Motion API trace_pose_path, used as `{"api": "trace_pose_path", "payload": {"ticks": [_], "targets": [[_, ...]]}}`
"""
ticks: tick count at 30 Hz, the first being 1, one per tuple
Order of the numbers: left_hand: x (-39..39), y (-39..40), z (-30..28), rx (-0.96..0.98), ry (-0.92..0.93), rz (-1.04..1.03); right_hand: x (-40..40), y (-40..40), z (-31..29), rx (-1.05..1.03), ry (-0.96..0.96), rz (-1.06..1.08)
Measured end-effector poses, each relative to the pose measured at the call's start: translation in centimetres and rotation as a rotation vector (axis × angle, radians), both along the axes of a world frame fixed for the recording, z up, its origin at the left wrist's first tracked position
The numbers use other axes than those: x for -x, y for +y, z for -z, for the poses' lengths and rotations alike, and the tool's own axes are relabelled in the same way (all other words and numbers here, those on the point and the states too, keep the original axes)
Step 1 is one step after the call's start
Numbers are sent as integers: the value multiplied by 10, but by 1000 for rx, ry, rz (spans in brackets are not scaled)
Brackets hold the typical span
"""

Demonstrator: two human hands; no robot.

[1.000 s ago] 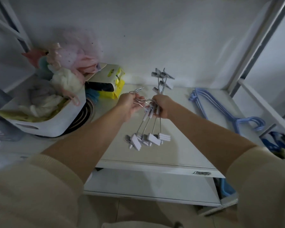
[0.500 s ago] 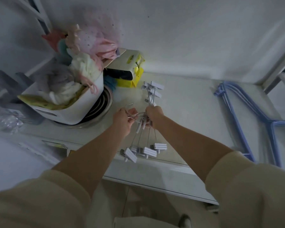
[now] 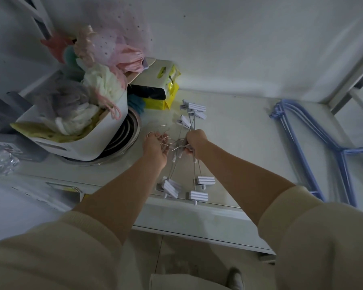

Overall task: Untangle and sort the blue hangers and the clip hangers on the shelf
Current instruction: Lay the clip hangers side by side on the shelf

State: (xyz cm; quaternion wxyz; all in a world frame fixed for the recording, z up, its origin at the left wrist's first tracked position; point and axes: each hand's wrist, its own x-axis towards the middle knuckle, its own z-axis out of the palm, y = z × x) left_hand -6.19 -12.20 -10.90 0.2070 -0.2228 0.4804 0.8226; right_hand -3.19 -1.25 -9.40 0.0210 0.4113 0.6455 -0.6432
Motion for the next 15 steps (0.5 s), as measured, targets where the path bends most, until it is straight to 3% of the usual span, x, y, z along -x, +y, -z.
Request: {"api": "trace_pose_path", "payload": {"ticks": [6,15], "targets": [[8,-8,2,-63,-56,-19,-5,17,5,-9,-20,7],[4,-15,-6,331,101,210,-5,32,11,-59,-18,30]]}}
